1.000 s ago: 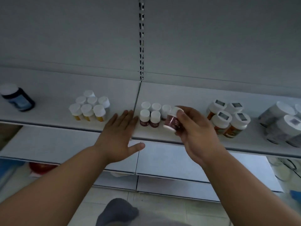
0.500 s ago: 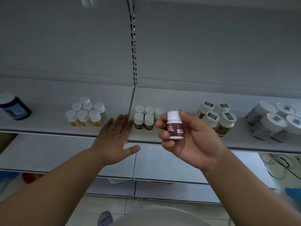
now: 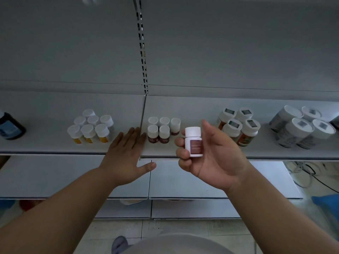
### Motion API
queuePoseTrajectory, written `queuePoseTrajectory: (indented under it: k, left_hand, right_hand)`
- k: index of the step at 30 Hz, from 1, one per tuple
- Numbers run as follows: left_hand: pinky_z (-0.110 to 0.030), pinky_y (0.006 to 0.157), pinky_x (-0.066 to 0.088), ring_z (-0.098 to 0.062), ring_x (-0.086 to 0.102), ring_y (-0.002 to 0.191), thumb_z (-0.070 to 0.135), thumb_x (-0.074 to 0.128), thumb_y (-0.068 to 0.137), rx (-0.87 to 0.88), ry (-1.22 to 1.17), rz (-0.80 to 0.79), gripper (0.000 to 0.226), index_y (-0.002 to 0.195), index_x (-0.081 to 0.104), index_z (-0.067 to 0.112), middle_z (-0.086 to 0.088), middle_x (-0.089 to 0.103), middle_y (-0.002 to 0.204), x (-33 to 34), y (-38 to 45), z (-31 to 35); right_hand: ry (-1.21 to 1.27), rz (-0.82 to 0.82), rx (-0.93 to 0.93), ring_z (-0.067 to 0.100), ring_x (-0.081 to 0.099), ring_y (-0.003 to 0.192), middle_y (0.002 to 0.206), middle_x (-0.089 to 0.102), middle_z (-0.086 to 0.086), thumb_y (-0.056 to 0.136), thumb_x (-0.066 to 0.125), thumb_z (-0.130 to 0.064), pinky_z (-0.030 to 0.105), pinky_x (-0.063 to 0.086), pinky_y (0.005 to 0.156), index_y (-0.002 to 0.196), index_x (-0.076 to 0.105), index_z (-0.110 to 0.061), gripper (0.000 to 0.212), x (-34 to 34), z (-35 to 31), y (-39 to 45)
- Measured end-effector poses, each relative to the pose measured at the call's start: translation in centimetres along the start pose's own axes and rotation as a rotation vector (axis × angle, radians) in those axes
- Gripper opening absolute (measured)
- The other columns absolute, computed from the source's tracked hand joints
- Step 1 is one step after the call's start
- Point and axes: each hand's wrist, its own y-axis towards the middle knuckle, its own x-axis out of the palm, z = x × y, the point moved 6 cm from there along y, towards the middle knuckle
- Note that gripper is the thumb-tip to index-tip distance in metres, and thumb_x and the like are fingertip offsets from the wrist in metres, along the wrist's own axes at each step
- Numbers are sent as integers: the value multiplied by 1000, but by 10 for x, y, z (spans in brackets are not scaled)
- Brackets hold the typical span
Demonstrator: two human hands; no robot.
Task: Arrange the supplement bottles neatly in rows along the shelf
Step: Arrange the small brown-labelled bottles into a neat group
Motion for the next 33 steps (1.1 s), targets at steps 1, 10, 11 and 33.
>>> queuePoseTrajectory:
  k: [1, 10, 11, 33]
  left_hand:
    - [-42, 124, -3, -20, -10, 153, 92, -14, 66, -1, 2, 3, 120, 159, -1, 17, -8, -4, 167, 0, 0, 0]
    - [-41, 124, -4, -19, -9, 153, 92, -18, 64, -20, 0, 15, 122, 159, 0, 17, -7, -2, 167, -2, -1, 1]
    - [-41, 124, -4, -19, -8, 153, 92, -18, 64, -21, 0, 16, 122, 159, 0, 17, -7, -2, 167, -2, -1, 0]
    - [-42, 124, -2, -20, -6, 153, 92, -10, 70, 1, -19, 44, 118, 159, 6, 16, -7, -1, 167, -3, -2, 1]
  right_hand:
    - [-2, 23, 11, 22, 52, 71, 88, 53, 11, 87, 56, -34, 29, 44, 61, 105, 58, -6, 34, 0, 0, 0]
    - [-338, 215, -161, 22, 61, 78, 83, 67, 5, 81, 59, -20, 30, 51, 67, 113, 60, -3, 36, -8, -10, 2]
    - [-346, 209, -172, 19, 61, 76, 81, 68, 2, 80, 61, -18, 28, 50, 66, 108, 60, -7, 30, -5, -12, 2]
    - [-651, 268, -85, 20, 66, 58, 66, 65, 6, 73, 77, -26, 26, 50, 52, 92, 61, -6, 33, 16, -10, -2]
